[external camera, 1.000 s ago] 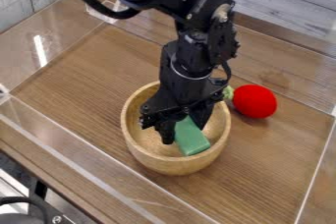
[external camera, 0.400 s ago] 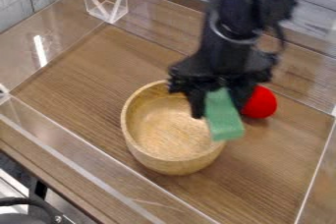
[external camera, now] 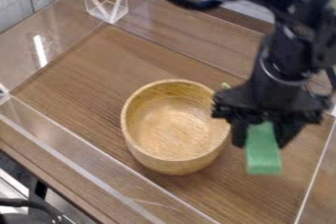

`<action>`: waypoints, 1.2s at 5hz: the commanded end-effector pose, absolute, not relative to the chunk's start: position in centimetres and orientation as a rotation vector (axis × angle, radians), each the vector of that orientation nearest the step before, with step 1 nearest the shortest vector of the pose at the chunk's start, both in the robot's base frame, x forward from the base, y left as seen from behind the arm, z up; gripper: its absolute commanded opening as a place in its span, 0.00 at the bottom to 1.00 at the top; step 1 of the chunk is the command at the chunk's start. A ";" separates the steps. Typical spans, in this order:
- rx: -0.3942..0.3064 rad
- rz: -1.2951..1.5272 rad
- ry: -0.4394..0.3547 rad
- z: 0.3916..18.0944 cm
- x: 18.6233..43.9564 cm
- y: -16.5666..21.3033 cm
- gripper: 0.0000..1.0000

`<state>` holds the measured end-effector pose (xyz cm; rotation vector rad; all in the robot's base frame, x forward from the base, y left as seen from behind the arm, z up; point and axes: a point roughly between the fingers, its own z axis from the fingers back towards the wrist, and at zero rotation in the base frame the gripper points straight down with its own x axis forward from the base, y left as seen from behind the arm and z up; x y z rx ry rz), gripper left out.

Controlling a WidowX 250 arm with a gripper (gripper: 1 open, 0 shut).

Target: Remove the green block from the brown bowl and put it on the table

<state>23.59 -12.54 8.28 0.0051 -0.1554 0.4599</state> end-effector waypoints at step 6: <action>-0.030 0.066 -0.193 6.2 26.3 -14.9 0.00</action>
